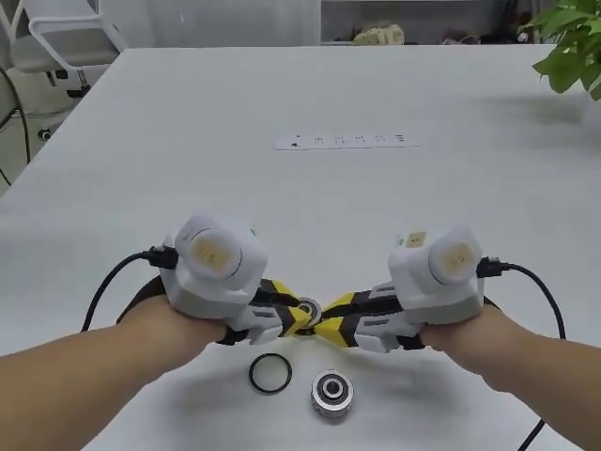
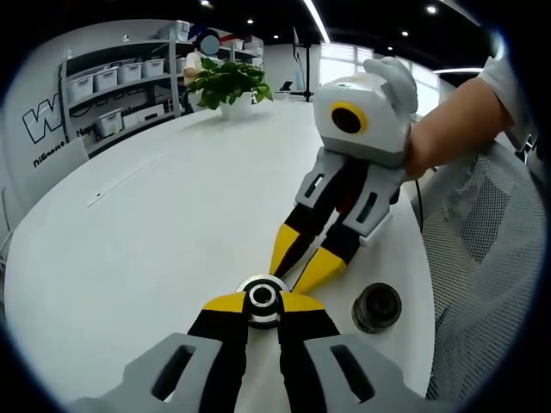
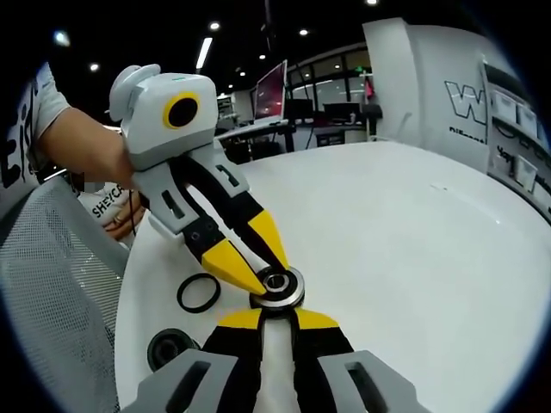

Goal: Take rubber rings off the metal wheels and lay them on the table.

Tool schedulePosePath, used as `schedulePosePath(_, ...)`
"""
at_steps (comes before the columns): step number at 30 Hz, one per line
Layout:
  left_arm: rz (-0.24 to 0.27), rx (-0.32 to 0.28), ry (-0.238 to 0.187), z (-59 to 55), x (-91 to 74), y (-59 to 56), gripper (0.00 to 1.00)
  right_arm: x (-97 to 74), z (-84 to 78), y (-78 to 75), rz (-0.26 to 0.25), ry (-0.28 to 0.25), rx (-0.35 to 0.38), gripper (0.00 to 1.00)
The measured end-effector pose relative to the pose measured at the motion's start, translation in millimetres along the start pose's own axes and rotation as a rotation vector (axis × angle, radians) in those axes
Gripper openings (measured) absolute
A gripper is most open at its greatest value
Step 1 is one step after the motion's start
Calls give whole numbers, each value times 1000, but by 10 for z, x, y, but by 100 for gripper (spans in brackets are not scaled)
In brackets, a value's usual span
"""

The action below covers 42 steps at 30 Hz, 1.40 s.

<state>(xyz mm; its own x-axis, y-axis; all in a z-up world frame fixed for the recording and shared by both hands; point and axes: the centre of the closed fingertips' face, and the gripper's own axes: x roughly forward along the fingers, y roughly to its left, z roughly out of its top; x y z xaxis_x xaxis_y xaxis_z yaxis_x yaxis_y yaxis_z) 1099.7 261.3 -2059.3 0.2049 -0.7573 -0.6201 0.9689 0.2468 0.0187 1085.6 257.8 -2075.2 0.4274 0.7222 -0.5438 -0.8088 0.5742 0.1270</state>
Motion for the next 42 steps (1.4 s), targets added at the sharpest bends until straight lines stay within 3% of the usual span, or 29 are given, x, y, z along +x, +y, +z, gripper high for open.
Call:
schedulePosePath(11,4,-4,-2,-3,-2,4,9,-20,-7,-40,-10,-2,24,0)
schedulePosePath(25,9,-14,-9,-5,-11,1,9,-63,16,-104,-4,-49,192,0)
schedulePosePath(27,10,-14,-9,-7,-11,2,9,-68,29,-121,-8,-61,221,0)
schedulePosePath(29,10,-15,-9,-7,-10,2,9,-75,108,-128,-2,-106,276,0)
schedulePosePath(42,18,-20,-2,-2,-8,-7,8,-79,117,-119,-8,-114,293,0)
